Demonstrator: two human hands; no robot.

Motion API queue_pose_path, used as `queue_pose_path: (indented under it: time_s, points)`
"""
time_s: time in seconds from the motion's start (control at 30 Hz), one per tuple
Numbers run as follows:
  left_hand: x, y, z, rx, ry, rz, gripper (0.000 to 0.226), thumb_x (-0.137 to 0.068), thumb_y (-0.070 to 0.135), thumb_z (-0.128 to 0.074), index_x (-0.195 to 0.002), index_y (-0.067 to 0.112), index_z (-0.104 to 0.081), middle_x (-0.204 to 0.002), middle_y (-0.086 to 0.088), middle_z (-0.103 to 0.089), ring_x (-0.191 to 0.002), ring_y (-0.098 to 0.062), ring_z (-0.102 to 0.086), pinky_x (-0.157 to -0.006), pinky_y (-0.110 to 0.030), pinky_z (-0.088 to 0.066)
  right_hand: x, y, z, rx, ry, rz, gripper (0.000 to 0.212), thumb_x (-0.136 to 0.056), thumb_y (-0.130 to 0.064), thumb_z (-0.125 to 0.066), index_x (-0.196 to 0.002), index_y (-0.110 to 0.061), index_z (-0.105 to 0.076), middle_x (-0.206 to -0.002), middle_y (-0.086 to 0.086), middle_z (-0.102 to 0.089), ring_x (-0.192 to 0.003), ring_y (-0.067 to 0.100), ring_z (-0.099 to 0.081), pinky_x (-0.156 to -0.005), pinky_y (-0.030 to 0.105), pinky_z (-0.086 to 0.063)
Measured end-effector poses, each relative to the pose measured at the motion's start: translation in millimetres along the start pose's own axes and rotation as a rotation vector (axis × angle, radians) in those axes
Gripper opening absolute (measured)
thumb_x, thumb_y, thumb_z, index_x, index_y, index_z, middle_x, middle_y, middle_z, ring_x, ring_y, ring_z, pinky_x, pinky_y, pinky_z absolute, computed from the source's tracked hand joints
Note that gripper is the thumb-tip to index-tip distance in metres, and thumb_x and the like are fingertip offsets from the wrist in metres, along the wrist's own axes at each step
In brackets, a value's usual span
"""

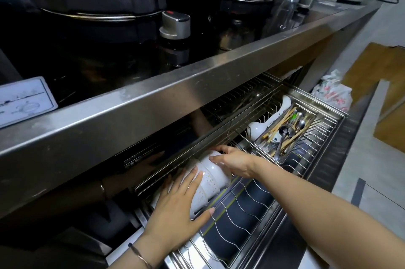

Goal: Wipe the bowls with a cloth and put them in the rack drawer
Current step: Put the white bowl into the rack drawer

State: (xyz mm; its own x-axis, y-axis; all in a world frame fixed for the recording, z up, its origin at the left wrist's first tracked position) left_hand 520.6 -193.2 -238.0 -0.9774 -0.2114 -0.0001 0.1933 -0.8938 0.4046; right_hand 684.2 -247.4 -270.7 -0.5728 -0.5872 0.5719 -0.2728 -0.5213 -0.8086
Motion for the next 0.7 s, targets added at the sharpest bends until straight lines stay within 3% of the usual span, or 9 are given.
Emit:
queue_pose_path:
  time_s: [0.17,0.33,0.43,0.6,0.7]
  points:
    - [-1,0,-3,-0.02,-0.007,-0.004,0.093,-0.07,0.085,0.001,-0.151,0.038,0.003,-0.156,0.025,0.011,-0.146,-0.004,0.005,-0.116,-0.029,-0.008,-1,2,0,0.051,0.005,0.032,0.048,-0.097,-0.01,-0.054,-0.141,-0.006,-0.037,-0.111,0.018,-0.059,-0.094,0.027,-0.057,-0.09,0.042,-0.05]
    - [-3,0,-3,-0.008,-0.005,0.01,0.093,-0.072,0.087,-0.005,-0.151,0.038,-0.003,-0.158,0.023,0.006,-0.146,-0.005,-0.001,-0.116,-0.03,-0.01,2,1,-1,0.107,-0.068,0.009,0.06,-0.095,-0.019,-0.059,-0.147,-0.01,-0.031,-0.128,0.012,-0.056,-0.105,0.02,-0.058,-0.072,0.02,-0.05]
    - [-5,0,-1,0.01,0.016,0.02,0.09,-0.073,0.08,-0.016,-0.151,0.036,-0.011,-0.158,0.021,-0.003,-0.146,-0.007,-0.011,-0.113,-0.03,-0.017,4,0,0,0.104,-0.087,-0.006,0.057,-0.096,-0.02,-0.056,-0.147,-0.011,-0.032,-0.138,0.011,-0.052,-0.109,0.018,-0.056,-0.069,0.015,-0.049]
    - [-16,4,-1,-0.052,0.013,0.011,0.091,-0.068,0.077,-0.008,-0.151,0.038,-0.008,-0.158,0.021,-0.006,-0.143,-0.006,-0.013,-0.107,-0.025,-0.022,7,-1,-1,0.068,-0.128,-0.01,0.042,-0.099,-0.013,-0.05,-0.14,-0.012,-0.041,-0.124,0.008,-0.059,-0.094,0.013,-0.06,-0.063,0.014,-0.05]
    - [-21,6,-4,-0.068,-0.006,0.024,0.094,-0.066,0.077,-0.006,-0.151,0.036,-0.011,-0.158,0.019,-0.009,-0.144,-0.008,-0.012,-0.108,-0.027,-0.021,9,-2,-1,0.092,-0.135,-0.009,0.041,-0.1,-0.014,-0.048,-0.141,-0.014,-0.04,-0.127,0.009,-0.058,-0.098,0.015,-0.058,-0.065,0.015,-0.049]
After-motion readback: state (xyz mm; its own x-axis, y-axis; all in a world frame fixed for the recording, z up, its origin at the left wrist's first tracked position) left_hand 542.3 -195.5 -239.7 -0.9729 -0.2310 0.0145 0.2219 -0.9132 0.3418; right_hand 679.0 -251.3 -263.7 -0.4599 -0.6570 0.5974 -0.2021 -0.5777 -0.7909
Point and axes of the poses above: each hand's wrist, its own x-axis away from the middle knuckle, its own z-axis out of the back of the hand, y = z × x, the point moved 9 cm from there along -x, towards the middle knuckle
